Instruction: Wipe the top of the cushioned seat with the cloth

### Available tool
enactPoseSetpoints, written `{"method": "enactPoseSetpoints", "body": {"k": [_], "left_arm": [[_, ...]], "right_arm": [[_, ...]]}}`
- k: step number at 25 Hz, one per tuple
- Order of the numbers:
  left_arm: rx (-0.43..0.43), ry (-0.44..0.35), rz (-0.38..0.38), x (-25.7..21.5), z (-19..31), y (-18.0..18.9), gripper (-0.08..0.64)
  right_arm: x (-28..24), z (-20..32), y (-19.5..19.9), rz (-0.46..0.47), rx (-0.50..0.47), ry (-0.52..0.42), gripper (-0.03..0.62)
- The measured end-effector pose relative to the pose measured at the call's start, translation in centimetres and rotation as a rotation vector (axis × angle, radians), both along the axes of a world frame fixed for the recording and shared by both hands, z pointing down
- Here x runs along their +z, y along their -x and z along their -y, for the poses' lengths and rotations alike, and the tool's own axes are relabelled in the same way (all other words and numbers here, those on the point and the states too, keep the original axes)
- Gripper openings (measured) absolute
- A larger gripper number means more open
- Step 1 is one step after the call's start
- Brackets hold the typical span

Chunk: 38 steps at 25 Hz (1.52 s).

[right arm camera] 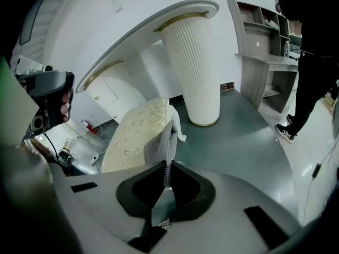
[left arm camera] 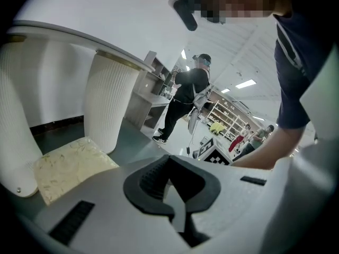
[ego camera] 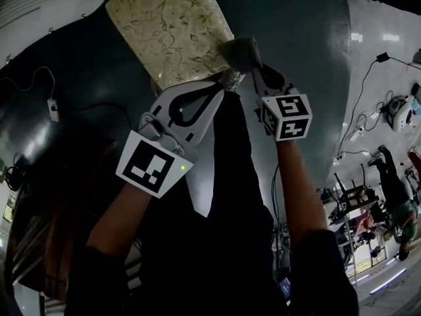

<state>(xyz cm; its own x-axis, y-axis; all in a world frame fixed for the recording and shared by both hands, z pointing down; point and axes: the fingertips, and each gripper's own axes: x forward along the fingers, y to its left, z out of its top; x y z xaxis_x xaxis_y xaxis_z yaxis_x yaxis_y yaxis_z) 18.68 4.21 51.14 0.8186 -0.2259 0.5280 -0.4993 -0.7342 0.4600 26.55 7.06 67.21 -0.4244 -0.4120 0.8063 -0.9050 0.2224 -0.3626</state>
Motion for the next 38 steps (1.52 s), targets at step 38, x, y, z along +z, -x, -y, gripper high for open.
{"method": "enactPoseSetpoints", "body": {"k": [38], "left_arm": [[-0.165,-0.391,-0.062,-30.4,5.6,14.2,0.008]], "right_arm": [[-39.1,9.2,14.1,0.130,-0.138,-0.493,0.034]]}}
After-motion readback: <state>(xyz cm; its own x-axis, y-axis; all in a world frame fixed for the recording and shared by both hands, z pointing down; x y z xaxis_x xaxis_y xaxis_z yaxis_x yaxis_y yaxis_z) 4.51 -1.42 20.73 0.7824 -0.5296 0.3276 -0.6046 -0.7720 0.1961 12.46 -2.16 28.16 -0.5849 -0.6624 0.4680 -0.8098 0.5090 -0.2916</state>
